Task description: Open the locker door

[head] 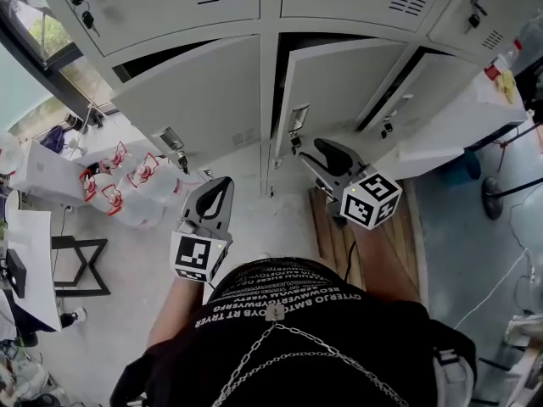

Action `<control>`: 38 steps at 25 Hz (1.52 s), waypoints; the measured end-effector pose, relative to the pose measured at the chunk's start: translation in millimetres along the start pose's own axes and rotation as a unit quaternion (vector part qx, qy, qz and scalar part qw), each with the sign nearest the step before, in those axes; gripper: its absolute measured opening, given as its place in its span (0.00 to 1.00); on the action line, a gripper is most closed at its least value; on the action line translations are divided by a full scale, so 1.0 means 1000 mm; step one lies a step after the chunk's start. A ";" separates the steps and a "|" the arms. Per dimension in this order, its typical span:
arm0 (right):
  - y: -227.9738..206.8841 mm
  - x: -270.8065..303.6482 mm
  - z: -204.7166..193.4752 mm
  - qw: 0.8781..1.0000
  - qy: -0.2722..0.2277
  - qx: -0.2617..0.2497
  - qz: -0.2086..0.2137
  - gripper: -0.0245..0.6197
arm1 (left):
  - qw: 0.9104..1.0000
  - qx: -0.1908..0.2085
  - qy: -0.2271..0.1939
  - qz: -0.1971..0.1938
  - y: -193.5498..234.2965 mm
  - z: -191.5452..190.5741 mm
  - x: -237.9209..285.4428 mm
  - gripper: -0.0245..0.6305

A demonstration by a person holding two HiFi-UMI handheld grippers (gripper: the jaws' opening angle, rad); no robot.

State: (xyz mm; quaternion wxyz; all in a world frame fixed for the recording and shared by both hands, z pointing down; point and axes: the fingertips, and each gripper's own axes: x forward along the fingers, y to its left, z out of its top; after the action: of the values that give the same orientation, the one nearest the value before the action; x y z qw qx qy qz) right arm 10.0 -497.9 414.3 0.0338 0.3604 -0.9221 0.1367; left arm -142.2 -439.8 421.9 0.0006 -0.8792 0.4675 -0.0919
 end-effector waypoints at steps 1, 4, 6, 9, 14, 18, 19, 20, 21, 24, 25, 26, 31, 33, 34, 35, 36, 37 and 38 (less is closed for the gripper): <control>0.000 0.007 0.003 1.000 -0.001 0.000 0.004 0.33 | 1.000 -0.003 0.002 0.005 0.004 -0.002 -0.003 0.04; -0.003 0.024 0.008 1.000 0.001 -0.001 0.008 0.34 | 1.000 -0.010 0.008 0.016 0.013 -0.009 -0.011 0.04; -0.008 0.035 0.009 1.000 0.004 -0.003 0.006 0.35 | 1.000 -0.013 0.010 0.023 0.019 -0.012 -0.016 0.04; -0.014 0.050 0.009 1.000 0.005 -0.003 0.003 0.35 | 0.999 -0.021 0.016 0.034 0.027 -0.020 -0.022 0.04; -0.019 0.064 0.006 1.000 0.007 0.002 0.001 0.35 | 0.999 -0.028 0.022 0.040 0.025 -0.026 -0.027 0.04; -0.026 0.069 0.004 1.000 0.014 -0.010 -0.021 0.35 | 0.998 -0.027 0.027 0.040 0.024 -0.026 -0.029 0.04; -0.026 0.072 0.003 1.000 0.016 -0.010 -0.021 0.35 | 0.998 -0.027 0.028 0.039 0.024 -0.028 -0.029 0.04; -0.025 0.074 0.003 1.000 0.017 -0.007 -0.016 0.35 | 0.999 -0.027 0.029 0.037 0.024 -0.029 -0.028 0.04; -0.023 0.076 0.004 1.000 0.017 -0.005 -0.011 0.36 | 0.999 -0.027 0.029 0.035 0.024 -0.028 -0.027 0.04; -0.022 0.077 0.003 1.000 0.025 -0.012 -0.009 0.37 | 0.999 -0.025 0.027 0.029 0.021 -0.028 -0.023 0.04; -0.022 0.075 0.002 0.999 0.031 -0.016 -0.011 0.37 | 0.999 -0.025 0.026 0.027 0.019 -0.028 -0.022 0.04; -0.021 0.073 0.001 0.999 0.036 -0.020 -0.012 0.36 | 0.999 -0.026 0.026 0.024 0.018 -0.026 -0.021 0.04; -0.014 0.053 -0.005 0.998 0.049 -0.027 -0.017 0.34 | 0.999 -0.025 0.029 0.012 0.008 -0.028 -0.018 0.04; -0.014 0.041 -0.007 0.998 0.051 -0.024 -0.028 0.31 | 0.999 -0.024 0.029 0.006 0.002 -0.028 -0.016 0.04; -0.015 0.035 -0.009 0.998 0.055 -0.025 -0.033 0.27 | 0.999 -0.024 0.027 0.004 -0.002 -0.027 -0.015 0.04; -0.015 0.028 -0.011 0.997 0.059 -0.026 -0.034 0.24 | 0.999 -0.023 0.026 0.001 -0.008 -0.026 -0.014 0.04; -0.015 0.021 -0.013 0.997 0.063 -0.025 -0.032 0.22 | 0.999 -0.023 0.024 -0.002 -0.015 -0.025 -0.012 0.04; -0.014 0.014 -0.014 0.997 0.066 -0.023 -0.026 0.21 | 0.999 -0.022 0.024 -0.006 -0.022 -0.025 -0.010 0.04; -0.013 0.006 -0.016 0.997 0.068 -0.021 -0.019 0.21 | 0.999 -0.022 0.026 -0.011 -0.030 -0.025 -0.007 0.04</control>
State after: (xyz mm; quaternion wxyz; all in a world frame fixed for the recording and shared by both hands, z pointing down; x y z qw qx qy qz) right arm 13.3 -506.7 433.5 0.1065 0.3670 -0.9132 0.1413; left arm -125.4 -415.1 448.1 -0.0320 -0.8816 0.4592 -0.1043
